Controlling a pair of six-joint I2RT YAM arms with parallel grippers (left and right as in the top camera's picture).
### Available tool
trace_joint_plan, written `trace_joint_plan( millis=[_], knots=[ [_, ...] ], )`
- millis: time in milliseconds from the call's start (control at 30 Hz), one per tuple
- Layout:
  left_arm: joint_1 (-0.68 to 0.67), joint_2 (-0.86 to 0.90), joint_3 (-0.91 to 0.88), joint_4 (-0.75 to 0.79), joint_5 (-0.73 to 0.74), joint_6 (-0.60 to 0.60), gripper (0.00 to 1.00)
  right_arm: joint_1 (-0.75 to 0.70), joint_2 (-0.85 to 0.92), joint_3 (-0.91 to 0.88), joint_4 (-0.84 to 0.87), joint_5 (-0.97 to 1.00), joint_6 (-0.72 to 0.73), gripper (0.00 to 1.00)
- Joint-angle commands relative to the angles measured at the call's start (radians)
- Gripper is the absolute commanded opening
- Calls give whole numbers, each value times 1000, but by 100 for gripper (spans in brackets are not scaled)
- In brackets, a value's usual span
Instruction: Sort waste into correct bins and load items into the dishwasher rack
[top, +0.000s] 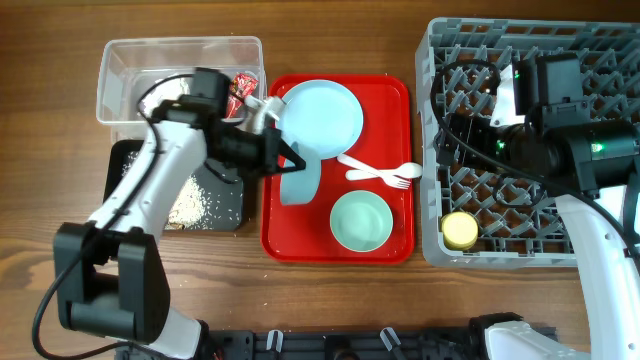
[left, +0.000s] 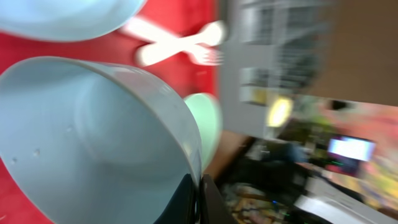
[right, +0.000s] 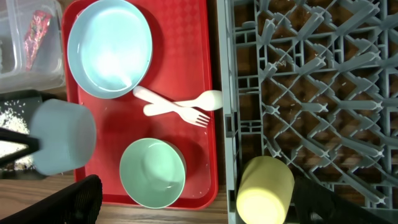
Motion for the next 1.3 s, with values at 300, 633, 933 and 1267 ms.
trace_joint_plan(
  millis=[300, 633, 933, 1267],
  knots=[
    [-362, -20, 19, 26, -754, -295, 4, 3, -3, -9, 2, 14, -6, 100],
    [-510, -20, 19, 76, -905, -295, 44, 3, -3, -9, 2, 14, -6, 100],
    [-463, -23, 45, 93, -821, -325, 60, 3, -3, -9, 26, -52, -6, 100],
    [-301, -127, 138, -39, -776, -369, 70, 58, 63, -9, 177, -198, 25, 89]
  ],
)
